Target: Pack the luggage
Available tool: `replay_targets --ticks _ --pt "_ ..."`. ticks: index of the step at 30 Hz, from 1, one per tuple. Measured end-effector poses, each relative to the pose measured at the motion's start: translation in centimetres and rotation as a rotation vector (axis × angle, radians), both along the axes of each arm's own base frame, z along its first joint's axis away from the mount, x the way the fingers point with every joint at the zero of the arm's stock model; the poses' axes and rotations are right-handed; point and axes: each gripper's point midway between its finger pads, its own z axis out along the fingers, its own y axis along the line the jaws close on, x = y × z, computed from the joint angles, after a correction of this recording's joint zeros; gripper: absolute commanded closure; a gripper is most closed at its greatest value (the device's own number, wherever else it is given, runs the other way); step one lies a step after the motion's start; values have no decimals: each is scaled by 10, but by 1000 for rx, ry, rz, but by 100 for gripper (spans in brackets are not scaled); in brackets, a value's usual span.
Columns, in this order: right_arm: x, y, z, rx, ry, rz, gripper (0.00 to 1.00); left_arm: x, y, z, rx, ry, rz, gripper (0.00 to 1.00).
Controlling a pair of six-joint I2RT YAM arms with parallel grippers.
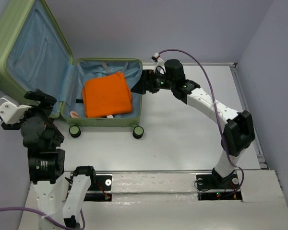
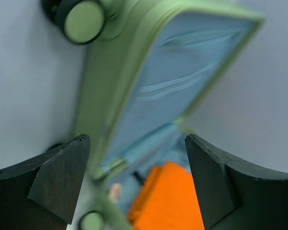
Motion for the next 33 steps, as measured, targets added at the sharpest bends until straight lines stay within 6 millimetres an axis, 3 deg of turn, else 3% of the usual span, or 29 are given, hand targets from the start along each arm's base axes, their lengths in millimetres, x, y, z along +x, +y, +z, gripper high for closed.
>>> replay_targets --ticks 3,6,10,12,20,23,24,26,28,33 --pt "-18 -11 11 11 -46 21 1 10 26 -47 37 196 174 10" --pt "-27 -14 4 0 -60 50 0 34 44 -75 87 396 285 10" --pt "-30 -14 -21 -34 -30 72 0 76 57 -83 143 553 351 13" --pt "-28 -13 -34 -50 -10 74 0 83 61 -86 161 590 378 14" --pt "-8 -11 -83 -124 53 16 0 69 87 -73 206 627 556 28" --pt "3 -11 -112 -169 94 -22 0 62 96 -83 208 660 599 40" --pt "6 -11 -120 -182 106 -35 0 62 97 -86 210 671 604 58" --pt "13 -11 -135 -207 123 -59 1 66 100 -93 215 691 608 81" --pt "22 -13 -148 -238 133 -95 3 74 100 -97 223 708 601 94" --pt "35 -22 -158 -286 120 -172 26 81 102 -95 195 663 610 94"
